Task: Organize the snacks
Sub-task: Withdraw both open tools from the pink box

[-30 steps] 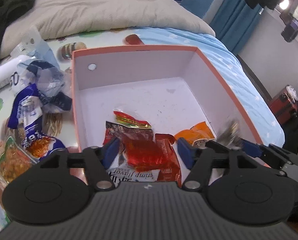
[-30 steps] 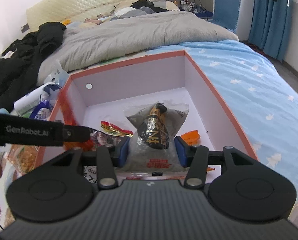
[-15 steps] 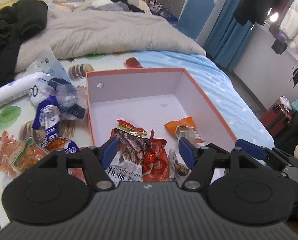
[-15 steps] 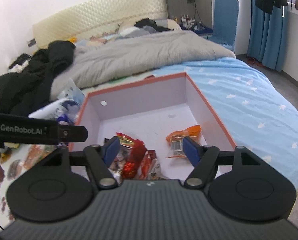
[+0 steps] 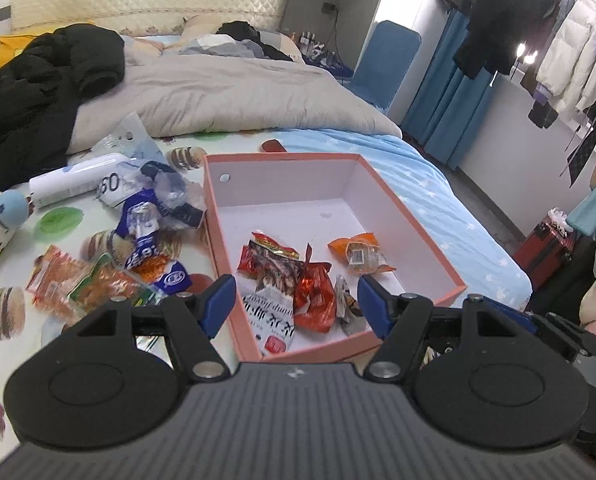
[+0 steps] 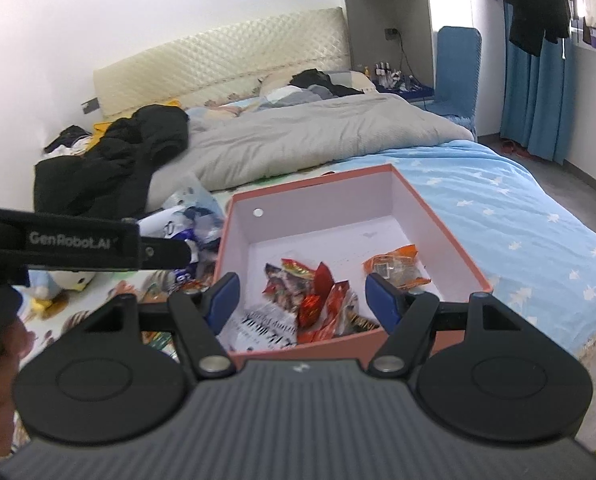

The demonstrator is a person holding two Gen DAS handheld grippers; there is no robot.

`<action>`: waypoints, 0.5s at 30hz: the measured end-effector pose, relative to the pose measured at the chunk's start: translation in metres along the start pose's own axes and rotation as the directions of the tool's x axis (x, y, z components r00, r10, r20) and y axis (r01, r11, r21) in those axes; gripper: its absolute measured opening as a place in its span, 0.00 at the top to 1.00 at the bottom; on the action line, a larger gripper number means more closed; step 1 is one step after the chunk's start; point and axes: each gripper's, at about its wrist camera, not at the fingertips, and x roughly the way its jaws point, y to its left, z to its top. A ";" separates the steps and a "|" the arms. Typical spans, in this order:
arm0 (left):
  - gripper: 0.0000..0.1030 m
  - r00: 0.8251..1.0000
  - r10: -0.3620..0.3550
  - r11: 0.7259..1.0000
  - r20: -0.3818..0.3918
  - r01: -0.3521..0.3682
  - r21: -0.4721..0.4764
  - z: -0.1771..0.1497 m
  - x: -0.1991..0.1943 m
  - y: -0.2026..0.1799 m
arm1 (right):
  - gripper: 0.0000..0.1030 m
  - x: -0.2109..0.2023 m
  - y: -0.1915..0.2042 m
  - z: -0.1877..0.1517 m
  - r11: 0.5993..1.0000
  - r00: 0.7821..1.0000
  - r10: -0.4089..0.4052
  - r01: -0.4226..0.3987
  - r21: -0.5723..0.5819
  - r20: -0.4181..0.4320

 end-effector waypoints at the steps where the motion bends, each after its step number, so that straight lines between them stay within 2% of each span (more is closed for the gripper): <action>1: 0.30 1.000 0.002 1.000 0.004 -0.002 -0.004 -0.004 -0.005 0.002 | 0.31 -0.004 0.004 -0.003 1.000 1.000 0.002 -0.002 -0.005 0.002; 15: 0.30 0.994 0.107 0.990 0.029 -0.104 -0.097 -0.076 -0.068 0.061 | 0.31 -0.030 0.049 -0.052 0.995 0.995 0.091 -0.090 -0.044 0.030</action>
